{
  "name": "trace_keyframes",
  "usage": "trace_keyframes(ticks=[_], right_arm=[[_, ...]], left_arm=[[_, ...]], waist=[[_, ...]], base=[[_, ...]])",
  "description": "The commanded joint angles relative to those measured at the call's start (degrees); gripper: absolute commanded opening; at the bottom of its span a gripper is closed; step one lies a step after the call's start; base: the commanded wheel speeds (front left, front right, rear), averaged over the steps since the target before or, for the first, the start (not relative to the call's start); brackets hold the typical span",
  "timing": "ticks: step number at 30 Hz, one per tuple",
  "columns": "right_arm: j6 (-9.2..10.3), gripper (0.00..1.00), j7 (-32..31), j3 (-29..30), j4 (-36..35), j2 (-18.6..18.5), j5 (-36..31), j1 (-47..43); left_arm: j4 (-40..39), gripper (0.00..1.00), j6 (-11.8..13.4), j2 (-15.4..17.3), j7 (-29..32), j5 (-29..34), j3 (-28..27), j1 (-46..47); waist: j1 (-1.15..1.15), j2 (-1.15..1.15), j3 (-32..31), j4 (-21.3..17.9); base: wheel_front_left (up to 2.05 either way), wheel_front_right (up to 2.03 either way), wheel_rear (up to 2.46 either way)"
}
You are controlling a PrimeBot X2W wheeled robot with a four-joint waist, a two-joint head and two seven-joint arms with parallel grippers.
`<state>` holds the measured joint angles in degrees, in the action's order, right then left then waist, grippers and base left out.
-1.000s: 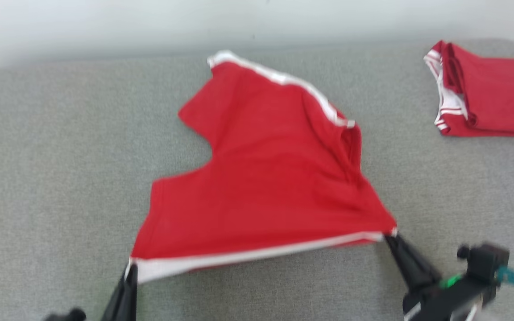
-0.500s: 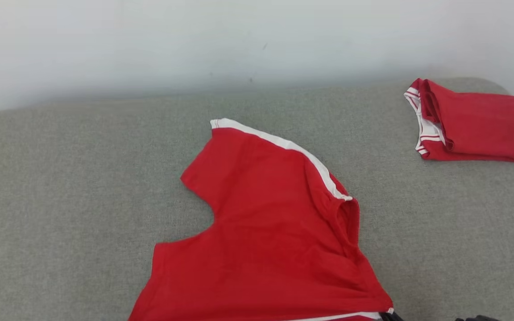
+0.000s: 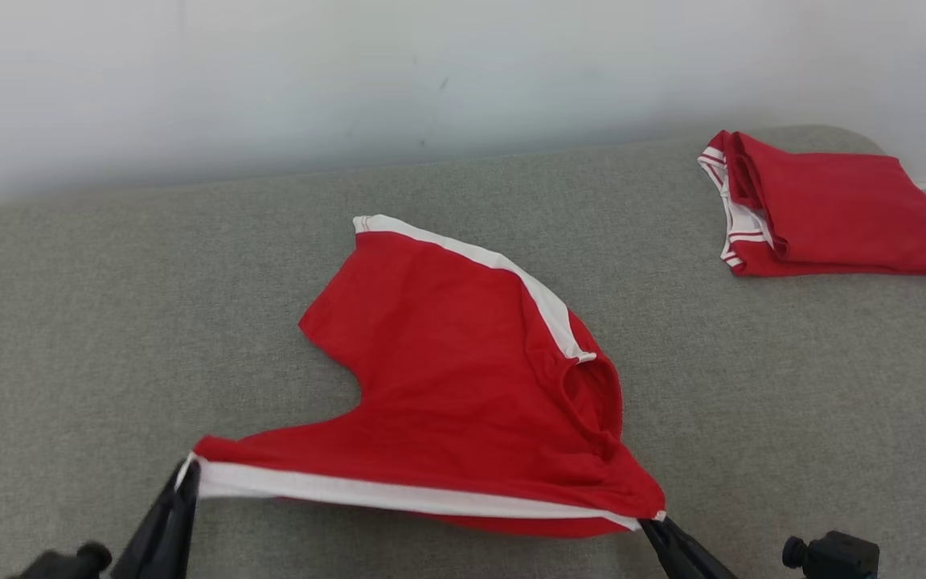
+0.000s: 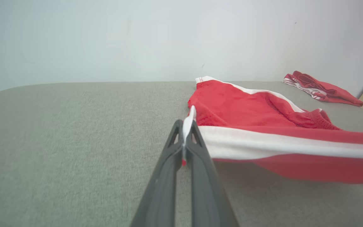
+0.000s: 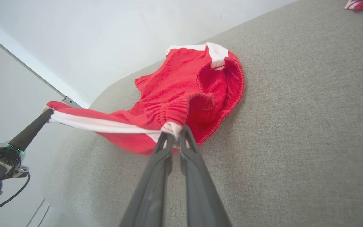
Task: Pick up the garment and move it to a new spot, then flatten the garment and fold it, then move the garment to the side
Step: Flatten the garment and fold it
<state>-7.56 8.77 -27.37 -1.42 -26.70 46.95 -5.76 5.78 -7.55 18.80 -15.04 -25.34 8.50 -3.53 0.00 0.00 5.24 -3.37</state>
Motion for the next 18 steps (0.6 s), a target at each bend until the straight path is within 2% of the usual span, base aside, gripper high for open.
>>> trace_keyframes(ticks=[1, 11, 18], right_arm=[[0.18, 0.00, 0.27, -0.21, -0.40, 0.45, -0.01, 1.28], [0.18, 0.00, 0.88, 0.45, 2.73, 3.79, -0.89, 10.82], [0.17, 0.00, 2.33, -0.95, 5.54, 7.82, -2.02, 18.04]], left_arm=[[-0.30, 0.00, 0.19, 1.69, -0.18, -0.28, 0.46, 2.80], [4.62, 0.00, 0.18, 12.67, 5.51, -5.06, 10.89, 26.51], [11.70, 0.00, 0.18, 18.82, 9.19, -8.58, 21.76, 42.48]], waist=[[0.00, 0.00, 0.96, -1.04], [0.00, 0.00, 8.24, -5.46], [0.00, 0.00, 13.86, -9.58]], base=[[0.00, 0.00, 0.00], [0.00, 0.00, 0.00], [0.00, 0.00, 0.00]])
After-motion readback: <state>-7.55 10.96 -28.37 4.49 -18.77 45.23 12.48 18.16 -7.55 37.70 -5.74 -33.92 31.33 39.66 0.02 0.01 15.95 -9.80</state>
